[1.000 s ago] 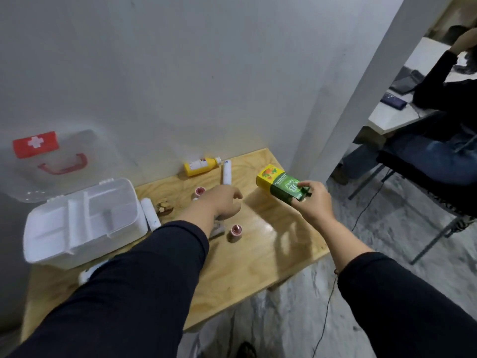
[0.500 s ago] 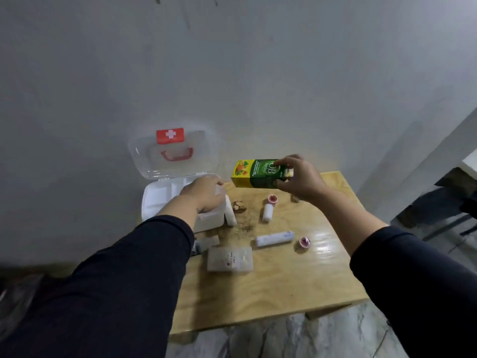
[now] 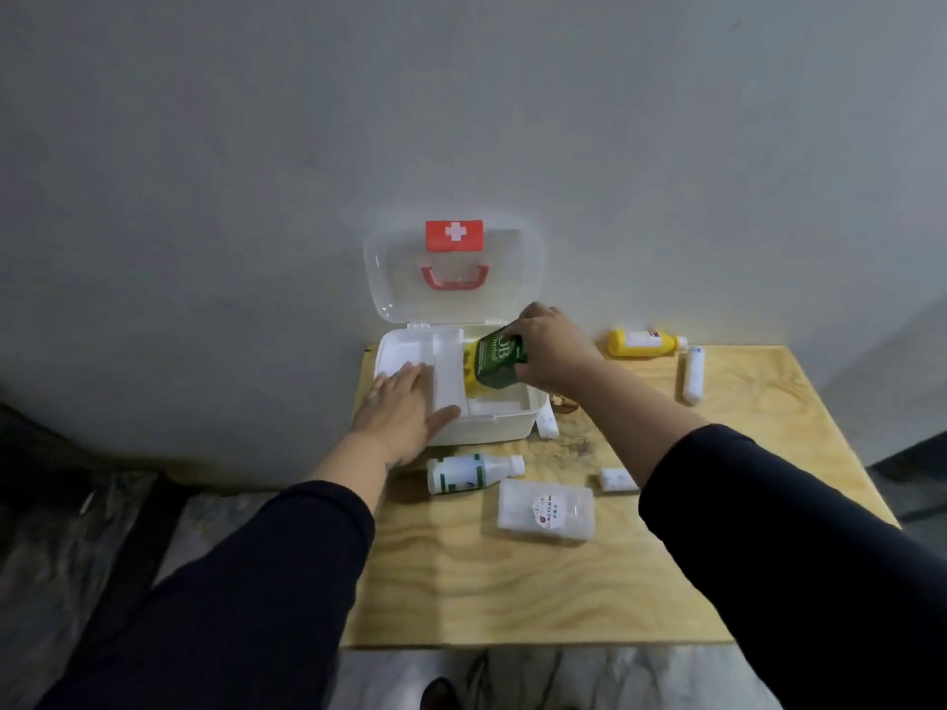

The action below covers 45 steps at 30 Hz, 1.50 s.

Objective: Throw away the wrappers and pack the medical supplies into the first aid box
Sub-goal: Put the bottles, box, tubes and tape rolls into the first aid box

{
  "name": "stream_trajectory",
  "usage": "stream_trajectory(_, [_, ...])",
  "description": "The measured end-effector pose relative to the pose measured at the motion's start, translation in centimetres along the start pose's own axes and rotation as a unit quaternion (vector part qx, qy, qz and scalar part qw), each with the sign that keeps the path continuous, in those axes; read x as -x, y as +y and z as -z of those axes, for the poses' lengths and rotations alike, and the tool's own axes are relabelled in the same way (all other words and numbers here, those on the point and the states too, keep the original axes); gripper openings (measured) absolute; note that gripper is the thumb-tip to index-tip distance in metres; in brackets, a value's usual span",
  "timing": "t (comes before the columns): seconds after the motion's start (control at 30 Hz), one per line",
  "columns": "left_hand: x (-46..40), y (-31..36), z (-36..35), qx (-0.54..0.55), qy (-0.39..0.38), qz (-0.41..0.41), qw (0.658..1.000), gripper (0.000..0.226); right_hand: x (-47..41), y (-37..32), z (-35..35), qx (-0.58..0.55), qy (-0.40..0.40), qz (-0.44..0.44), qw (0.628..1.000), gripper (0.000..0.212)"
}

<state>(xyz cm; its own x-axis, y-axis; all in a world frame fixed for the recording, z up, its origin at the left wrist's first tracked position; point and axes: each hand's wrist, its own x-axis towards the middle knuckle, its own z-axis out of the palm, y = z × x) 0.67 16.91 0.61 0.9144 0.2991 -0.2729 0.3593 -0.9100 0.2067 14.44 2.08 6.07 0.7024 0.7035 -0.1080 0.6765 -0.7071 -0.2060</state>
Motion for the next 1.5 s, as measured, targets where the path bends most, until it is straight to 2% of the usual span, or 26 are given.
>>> stream_trajectory(0.23, [-0.3, -0.7, -1.7, -0.029, 0.044, -0.017, 0.998, 0.074, -2.4, -1.7, -6.0, -0.184, -0.015, -0.109, 0.977, 0.052])
stream_trajectory(0.5, [-0.4, -0.9, -2.0, -0.036, 0.058, -0.017, 0.998, 0.073, -3.6, -2.4, -7.5, -0.222, 0.008, -0.127, 0.967, 0.05])
stream_trajectory(0.6, [-0.5, -0.9, -2.1, -0.041, 0.059, -0.018, 0.997, 0.075, -1.6, -2.7, -6.1, -0.249, 0.065, -0.109, 0.96, 0.042])
stream_trajectory(0.73, [-0.6, -1.1, -2.2, -0.048, 0.056, -0.015, 0.997, 0.077, 3.7, -1.9, -4.7, -0.301, 0.205, -0.061, 0.929, 0.026])
stream_trajectory(0.8, [-0.6, -1.1, -2.3, -0.047, 0.056, -0.018, 0.997, 0.076, 6.7, -0.5, -5.7, -0.309, 0.225, -0.066, 0.921, 0.02])
stream_trajectory(0.87, [-0.6, -1.1, -2.2, -0.049, 0.06, -0.017, 0.997, 0.075, 9.4, 1.4, -7.5, -0.305, 0.195, -0.079, 0.929, 0.015])
stream_trajectory(0.93, [-0.6, -1.1, -2.2, -0.052, 0.06, -0.015, 0.997, 0.074, 11.8, 3.2, -9.6, -0.276, 0.127, -0.087, 0.949, 0.013])
stream_trajectory(1.07, [-0.8, -1.1, -2.5, -0.062, 0.059, -0.017, 0.996, 0.075, 15.0, 5.3, -12.4, -0.218, 0.036, -0.076, 0.972, 0.026])
stream_trajectory(1.27, [-0.8, -1.3, -2.6, -0.071, 0.061, -0.017, 0.995, 0.076, 15.9, 5.1, -12.3, -0.214, 0.036, -0.043, 0.975, 0.03])
stream_trajectory(1.37, [-0.7, -1.2, -2.7, -0.073, 0.057, -0.015, 0.996, 0.075, 16.2, 6.1, -10.5, -0.226, 0.026, -0.062, 0.972, 0.038])
stream_trajectory(1.5, [-0.7, -1.1, -2.6, -0.078, 0.051, -0.017, 0.995, 0.076, 15.8, 7.5, -6.5, -0.263, 0.07, -0.082, 0.959, 0.041])
